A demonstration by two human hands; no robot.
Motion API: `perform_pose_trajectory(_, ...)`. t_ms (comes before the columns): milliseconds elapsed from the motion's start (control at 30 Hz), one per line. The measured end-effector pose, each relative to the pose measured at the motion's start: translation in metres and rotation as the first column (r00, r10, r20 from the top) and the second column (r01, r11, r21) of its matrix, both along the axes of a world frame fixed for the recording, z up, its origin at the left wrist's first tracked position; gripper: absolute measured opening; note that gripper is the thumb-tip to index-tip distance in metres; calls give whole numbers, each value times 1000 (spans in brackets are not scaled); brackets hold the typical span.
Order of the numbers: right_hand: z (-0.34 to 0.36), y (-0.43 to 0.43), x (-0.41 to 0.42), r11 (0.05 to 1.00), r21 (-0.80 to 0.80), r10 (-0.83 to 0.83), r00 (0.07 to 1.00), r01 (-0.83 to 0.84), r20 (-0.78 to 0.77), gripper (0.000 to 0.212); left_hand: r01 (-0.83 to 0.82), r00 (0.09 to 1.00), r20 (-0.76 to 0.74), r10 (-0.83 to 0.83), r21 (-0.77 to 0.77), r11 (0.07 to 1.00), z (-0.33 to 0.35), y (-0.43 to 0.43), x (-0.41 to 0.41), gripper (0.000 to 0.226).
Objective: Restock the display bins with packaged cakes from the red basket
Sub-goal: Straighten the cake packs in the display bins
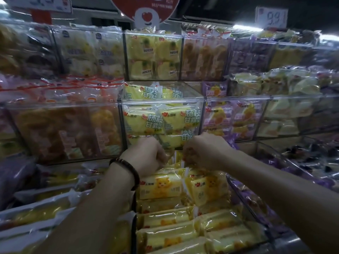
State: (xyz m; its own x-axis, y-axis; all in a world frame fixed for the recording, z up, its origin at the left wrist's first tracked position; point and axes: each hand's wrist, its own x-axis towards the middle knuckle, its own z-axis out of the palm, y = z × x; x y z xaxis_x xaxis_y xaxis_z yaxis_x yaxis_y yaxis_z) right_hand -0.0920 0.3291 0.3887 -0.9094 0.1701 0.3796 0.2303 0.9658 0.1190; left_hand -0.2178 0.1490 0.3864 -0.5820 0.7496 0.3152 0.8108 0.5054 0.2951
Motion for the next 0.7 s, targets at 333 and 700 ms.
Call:
perform_pose_trajectory(333,-9,-11,-17,995,42,-83,994,86,-74,22,62,998,-11,-63,-45,997,0,-4,-3,18)
perform_pose_trajectory(700,-7,0,-9,980,-179,83,996,-89,-43,20,37,995,-97,-31,60,997,-7,-1,0,25)
